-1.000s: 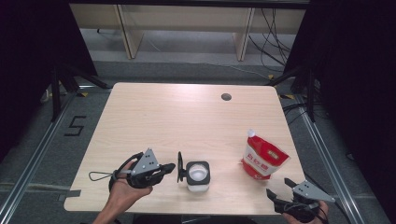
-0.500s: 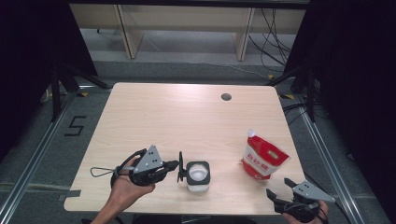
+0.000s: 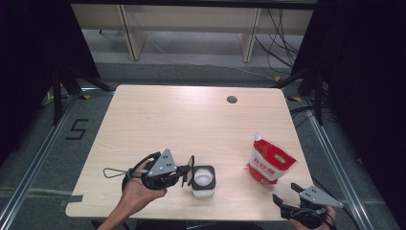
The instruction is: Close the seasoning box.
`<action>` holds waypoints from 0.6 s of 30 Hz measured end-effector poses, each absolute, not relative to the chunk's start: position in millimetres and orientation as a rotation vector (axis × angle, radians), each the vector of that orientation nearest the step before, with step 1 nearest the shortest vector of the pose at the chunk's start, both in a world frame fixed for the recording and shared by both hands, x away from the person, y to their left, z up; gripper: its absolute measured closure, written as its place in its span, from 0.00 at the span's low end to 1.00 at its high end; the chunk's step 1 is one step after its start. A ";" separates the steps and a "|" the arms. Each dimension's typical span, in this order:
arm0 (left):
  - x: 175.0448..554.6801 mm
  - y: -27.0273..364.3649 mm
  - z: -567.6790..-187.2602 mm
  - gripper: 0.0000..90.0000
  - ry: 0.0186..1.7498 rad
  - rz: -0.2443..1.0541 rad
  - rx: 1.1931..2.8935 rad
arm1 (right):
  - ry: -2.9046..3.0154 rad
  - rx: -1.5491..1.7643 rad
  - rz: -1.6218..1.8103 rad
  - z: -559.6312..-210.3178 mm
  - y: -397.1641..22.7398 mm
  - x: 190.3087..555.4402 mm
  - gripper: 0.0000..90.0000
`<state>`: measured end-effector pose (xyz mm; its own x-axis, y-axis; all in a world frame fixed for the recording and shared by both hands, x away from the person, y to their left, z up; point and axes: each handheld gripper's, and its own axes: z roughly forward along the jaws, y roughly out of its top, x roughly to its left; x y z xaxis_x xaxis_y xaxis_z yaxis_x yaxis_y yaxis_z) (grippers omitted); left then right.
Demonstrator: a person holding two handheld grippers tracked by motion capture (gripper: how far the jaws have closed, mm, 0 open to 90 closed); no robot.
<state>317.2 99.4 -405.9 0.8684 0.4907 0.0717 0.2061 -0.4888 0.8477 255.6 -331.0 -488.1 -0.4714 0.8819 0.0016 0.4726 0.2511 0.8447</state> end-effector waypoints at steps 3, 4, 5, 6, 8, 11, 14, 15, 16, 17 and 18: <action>318.6 95.0 -407.6 0.99 0.495 0.373 2.091 | 2.048 1.229 1.129 -488.1 -331.0 255.6 0.23; 319.5 93.9 -407.3 0.99 0.480 0.378 2.107 | 2.052 1.238 1.137 -487.5 -330.8 255.1 0.23; 319.4 91.9 -408.8 0.99 0.489 0.365 2.098 | 2.048 1.228 1.128 -488.0 -331.0 255.7 0.23; 319.4 90.2 -409.3 0.99 0.493 0.364 2.101 | 2.049 1.230 1.133 -487.9 -331.0 255.5 0.23; 320.8 87.5 -410.7 0.99 0.475 0.359 2.119 | 2.051 1.238 1.139 -487.6 -330.6 255.2 0.23; 321.7 82.8 -413.6 0.99 0.459 0.356 2.136 | 2.051 1.237 1.139 -487.7 -330.3 255.2 0.23; 322.3 77.1 -418.0 0.99 0.467 0.343 2.128 | 2.050 1.238 1.141 -487.6 -330.3 255.2 0.23; 322.7 76.4 -418.4 0.99 0.464 0.339 2.151 | 2.050 1.237 1.141 -487.6 -330.3 255.2 0.23; 322.8 74.0 -420.6 0.99 0.465 0.337 2.138 | 2.050 1.237 1.142 -487.6 -330.2 255.2 0.23; 322.7 72.3 -422.2 0.99 0.473 0.331 2.144 | 2.051 1.235 1.141 -487.7 -330.2 255.3 0.23; 324.2 71.4 -423.7 0.99 0.447 0.322 2.156 | 2.051 1.237 1.141 -487.7 -329.7 255.2 0.23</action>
